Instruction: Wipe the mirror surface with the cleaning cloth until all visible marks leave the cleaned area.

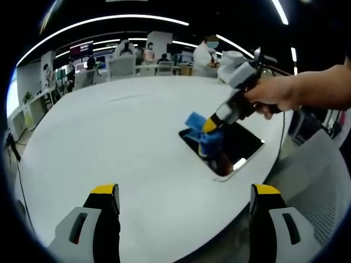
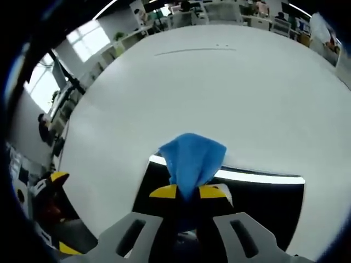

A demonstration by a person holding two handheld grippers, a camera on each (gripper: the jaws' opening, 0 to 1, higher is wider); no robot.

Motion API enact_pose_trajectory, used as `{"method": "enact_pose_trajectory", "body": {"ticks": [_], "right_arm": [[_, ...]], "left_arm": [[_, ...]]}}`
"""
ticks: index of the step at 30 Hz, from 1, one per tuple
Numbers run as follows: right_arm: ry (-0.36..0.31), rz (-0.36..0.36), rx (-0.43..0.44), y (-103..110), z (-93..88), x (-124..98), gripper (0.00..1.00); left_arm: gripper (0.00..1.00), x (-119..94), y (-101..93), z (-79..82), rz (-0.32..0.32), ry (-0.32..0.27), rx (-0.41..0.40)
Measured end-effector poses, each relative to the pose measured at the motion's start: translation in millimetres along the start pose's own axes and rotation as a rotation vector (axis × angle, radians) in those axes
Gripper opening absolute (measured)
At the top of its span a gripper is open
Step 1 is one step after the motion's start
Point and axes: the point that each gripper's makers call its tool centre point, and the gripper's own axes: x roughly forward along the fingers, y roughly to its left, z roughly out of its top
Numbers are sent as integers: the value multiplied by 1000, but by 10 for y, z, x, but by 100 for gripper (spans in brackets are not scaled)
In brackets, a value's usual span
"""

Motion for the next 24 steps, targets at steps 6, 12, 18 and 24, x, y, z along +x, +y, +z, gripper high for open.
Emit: {"method": "enact_pose_trajectory", "body": {"ticks": [6, 12, 18, 24], "right_arm": [[-1, 4, -4, 40, -101, -52, 7], [0, 6, -16, 70, -176, -94, 7], [-1, 5, -30, 103, -256, -140, 7], [-3, 6, -38, 139, -341, -192, 7]], "left_arm": [[99, -1, 5, 5, 3, -3, 0], [99, -4, 12, 13, 7, -8, 0], [99, -10, 20, 21, 13, -11, -3], [99, -6, 13, 20, 9, -10, 1]]}}
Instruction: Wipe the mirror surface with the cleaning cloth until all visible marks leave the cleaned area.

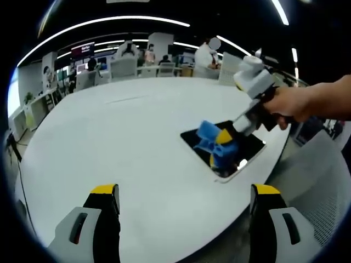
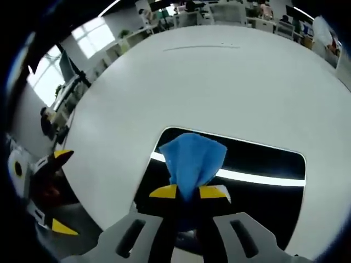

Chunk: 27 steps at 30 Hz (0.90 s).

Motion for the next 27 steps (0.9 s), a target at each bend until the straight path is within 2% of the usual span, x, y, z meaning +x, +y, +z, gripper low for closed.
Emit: {"method": "enact_pose_trajectory", "body": {"ticks": [27], "right_arm": [[18, 28, -23, 182, -348, -137, 7]], "left_arm": [[99, 6, -17, -27, -7, 16, 9]]}}
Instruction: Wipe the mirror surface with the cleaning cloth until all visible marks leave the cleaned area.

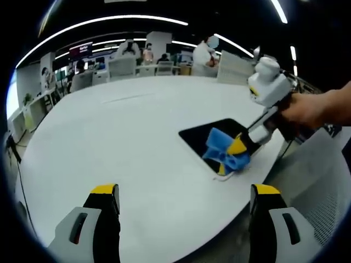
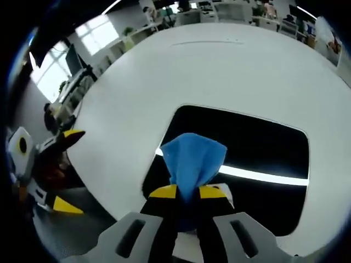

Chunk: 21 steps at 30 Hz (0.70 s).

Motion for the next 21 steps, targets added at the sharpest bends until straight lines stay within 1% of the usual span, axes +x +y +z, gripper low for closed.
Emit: {"method": "enact_pose_trajectory", "body": {"ticks": [9, 17, 21], "right_arm": [[3, 6, -6, 32, -88, -41, 7], [19, 18, 0, 70, -162, -73, 7], [15, 23, -7, 73, -169, -75, 7]], "left_arm": [[99, -1, -6, -5, -2, 2, 0], [99, -5, -10, 0, -2, 0, 1], [99, -4, -12, -5, -2, 4, 3]]}}
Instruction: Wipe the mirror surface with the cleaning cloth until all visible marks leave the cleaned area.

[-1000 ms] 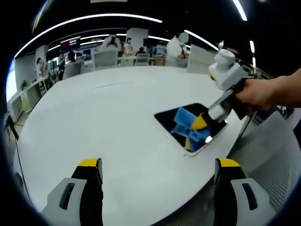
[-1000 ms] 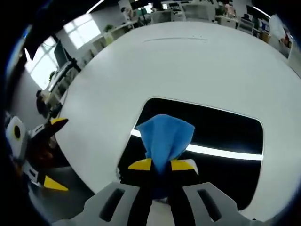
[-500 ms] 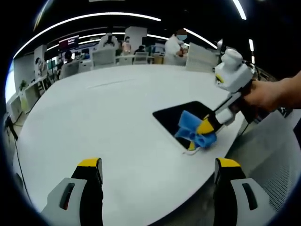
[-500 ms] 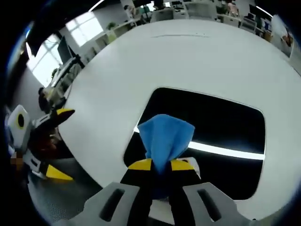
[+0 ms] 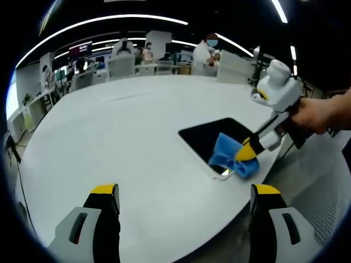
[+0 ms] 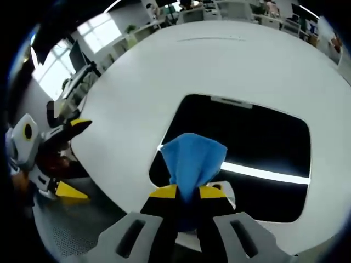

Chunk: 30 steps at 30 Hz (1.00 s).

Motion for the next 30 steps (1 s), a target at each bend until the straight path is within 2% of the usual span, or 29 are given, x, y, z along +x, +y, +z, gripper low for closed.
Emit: {"method": "enact_pose_trajectory", "body": {"ticks": [19, 30], "right_arm": [[7, 16, 13, -48, -5, -17, 7], [7, 12, 37, -186, -34, -68, 7]], "left_arm": [[99, -5, 20, -5, 7, 3, -1], [99, -2, 27, -10, 9, 6, 0]]}}
